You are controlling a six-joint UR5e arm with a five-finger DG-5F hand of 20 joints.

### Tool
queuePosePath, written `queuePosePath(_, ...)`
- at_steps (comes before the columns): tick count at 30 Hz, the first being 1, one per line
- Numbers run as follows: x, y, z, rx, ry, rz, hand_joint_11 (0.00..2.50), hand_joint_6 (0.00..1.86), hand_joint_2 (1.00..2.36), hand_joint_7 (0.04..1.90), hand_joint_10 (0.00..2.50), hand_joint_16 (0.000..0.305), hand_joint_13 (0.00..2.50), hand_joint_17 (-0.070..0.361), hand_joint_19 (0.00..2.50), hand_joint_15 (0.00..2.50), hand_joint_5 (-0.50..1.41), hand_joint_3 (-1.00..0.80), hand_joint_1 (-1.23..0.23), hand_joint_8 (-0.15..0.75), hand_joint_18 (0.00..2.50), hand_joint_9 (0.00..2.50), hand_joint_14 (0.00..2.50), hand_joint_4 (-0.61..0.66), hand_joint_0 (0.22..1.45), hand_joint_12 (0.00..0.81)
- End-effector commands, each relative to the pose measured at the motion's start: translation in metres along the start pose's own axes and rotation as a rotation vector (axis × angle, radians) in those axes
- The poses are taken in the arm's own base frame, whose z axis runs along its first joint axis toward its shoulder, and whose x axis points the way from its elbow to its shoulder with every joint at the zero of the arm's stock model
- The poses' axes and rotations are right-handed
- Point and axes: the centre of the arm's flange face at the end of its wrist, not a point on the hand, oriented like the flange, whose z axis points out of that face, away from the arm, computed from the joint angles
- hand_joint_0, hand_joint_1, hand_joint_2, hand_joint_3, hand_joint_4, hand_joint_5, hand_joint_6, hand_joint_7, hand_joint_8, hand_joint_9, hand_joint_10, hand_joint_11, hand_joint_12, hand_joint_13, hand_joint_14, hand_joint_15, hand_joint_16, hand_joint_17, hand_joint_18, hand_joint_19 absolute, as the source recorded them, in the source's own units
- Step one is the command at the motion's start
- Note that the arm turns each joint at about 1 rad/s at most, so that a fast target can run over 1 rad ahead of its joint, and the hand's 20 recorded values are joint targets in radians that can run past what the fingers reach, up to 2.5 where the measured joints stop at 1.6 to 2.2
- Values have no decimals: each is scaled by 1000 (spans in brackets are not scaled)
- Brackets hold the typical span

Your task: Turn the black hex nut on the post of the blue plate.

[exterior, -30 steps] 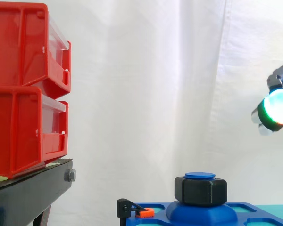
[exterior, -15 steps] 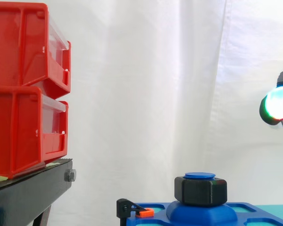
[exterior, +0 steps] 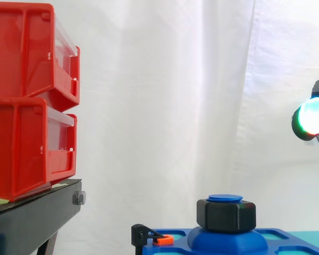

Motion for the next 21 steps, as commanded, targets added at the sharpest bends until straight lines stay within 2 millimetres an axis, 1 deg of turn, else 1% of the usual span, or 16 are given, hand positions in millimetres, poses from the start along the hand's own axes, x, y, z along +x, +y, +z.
queuePosePath(1, 0, 0, 0, 0, 0, 0, 0, 501, 1000, 622, 0, 63, 0, 141, 54, 0, -256, -500, -458, 169, 0, 0, 0, 125, 433, 356)
queuePosePath(9, 1, 1, 0, -1, 1, 0, 0, 501, 1000, 621, 0, 62, 0, 140, 50, 0, -259, -500, -457, 173, 0, 0, 0, 138, 437, 364)
queuePosePath(11, 0, 0, 0, 0, 0, 0, 0, 501, 1000, 605, 0, 58, 0, 132, 24, 0, -258, -500, -462, 191, 0, 0, 0, 178, 443, 363)
queuePosePath(14, 0, 0, 0, 0, 0, 0, 0, 501, 1000, 599, 0, 57, 0, 128, 6, 0, -260, -500, -454, 203, 0, 0, 0, 202, 444, 368)
queuePosePath(18, 0, 0, 0, 0, 0, 0, 0, 501, 1000, 606, 0, 55, 0, 124, 5, 0, -261, -500, -450, 199, 0, 0, 0, 180, 445, 365)
queuePosePath(21, 0, 0, 0, 0, 0, 0, 0, 501, 1000, 612, 0, 55, 0, 123, 0, 0, -259, -500, -453, 184, 0, 0, 0, 125, 446, 353)
